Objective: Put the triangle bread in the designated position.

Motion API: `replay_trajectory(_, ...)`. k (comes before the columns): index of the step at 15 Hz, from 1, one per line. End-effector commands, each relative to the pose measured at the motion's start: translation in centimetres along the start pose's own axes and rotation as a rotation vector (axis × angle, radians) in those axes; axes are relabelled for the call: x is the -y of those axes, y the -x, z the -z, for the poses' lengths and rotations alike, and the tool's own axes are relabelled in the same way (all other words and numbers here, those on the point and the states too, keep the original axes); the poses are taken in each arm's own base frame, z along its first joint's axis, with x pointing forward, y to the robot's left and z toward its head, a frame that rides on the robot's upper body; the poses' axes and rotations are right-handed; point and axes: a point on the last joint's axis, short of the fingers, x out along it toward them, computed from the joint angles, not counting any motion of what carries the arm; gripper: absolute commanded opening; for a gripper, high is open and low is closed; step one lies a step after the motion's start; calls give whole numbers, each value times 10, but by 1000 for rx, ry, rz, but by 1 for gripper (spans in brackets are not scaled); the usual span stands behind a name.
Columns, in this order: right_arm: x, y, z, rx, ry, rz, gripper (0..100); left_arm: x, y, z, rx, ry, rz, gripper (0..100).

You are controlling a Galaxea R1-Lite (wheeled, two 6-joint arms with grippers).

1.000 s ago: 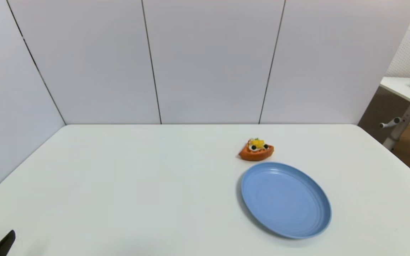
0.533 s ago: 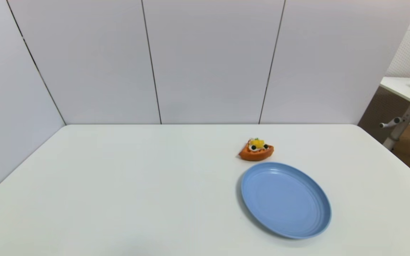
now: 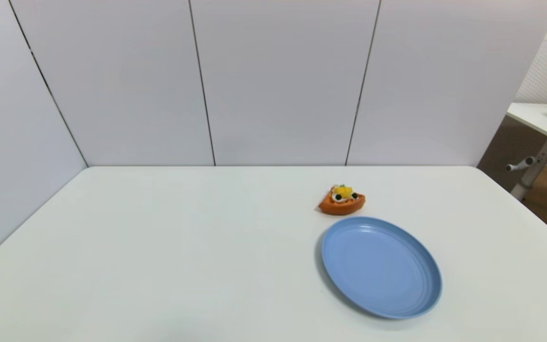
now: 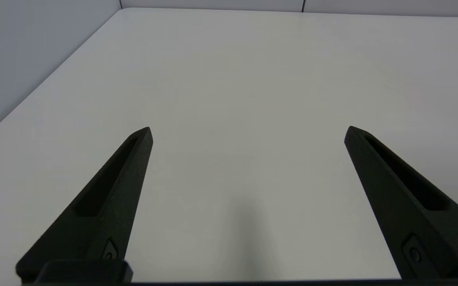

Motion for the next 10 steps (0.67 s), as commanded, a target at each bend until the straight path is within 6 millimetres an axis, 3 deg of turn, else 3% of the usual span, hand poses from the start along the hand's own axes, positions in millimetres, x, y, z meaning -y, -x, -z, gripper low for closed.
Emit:
replay_trajectory(1,0,0,0,0,-1,2,100,0,0,0,-2,0,0,100)
replay_trajectory(10,0,0,0,-3,-4,3,100,0,0,0,-2,0,0,100)
